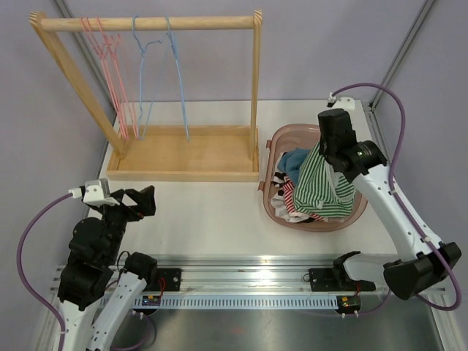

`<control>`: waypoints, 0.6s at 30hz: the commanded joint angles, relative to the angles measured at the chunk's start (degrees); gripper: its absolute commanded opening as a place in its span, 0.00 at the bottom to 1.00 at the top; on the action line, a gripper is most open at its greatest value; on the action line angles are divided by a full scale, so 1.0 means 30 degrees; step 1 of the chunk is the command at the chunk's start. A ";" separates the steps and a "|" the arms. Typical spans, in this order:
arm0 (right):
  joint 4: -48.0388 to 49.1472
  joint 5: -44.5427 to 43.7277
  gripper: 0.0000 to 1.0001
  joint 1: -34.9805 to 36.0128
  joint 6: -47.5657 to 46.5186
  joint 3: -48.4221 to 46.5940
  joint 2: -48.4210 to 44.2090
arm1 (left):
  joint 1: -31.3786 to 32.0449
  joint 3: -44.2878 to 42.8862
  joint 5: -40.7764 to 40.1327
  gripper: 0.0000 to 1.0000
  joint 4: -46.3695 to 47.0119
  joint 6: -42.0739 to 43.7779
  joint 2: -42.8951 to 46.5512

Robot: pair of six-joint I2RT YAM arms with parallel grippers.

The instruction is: Remove the tank top from the hanger

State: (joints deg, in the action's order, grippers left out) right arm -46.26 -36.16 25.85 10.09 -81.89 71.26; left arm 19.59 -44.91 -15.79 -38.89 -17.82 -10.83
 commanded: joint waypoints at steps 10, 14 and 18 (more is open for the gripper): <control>0.7213 1.1789 0.00 -0.4660 0.4781 0.8951 0.3811 | -0.0555 -0.0529 -0.1879 0.99 0.0019 -0.0591 -0.0754; 0.7334 1.1966 0.06 -0.4778 0.4783 0.9161 0.4225 | -0.0584 -0.0967 -0.3668 0.99 -0.0801 -0.1235 -0.1194; 0.5878 1.2202 0.51 -0.4836 0.4345 0.7584 0.3055 | -0.0701 -0.1145 -0.4609 0.99 -0.1244 -0.1617 -0.1896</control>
State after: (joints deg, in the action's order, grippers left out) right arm -25.52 -2.48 11.35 23.40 -56.36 82.24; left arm 18.09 -45.91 -24.45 -42.72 -20.91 -14.74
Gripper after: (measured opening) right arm 0.438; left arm 0.988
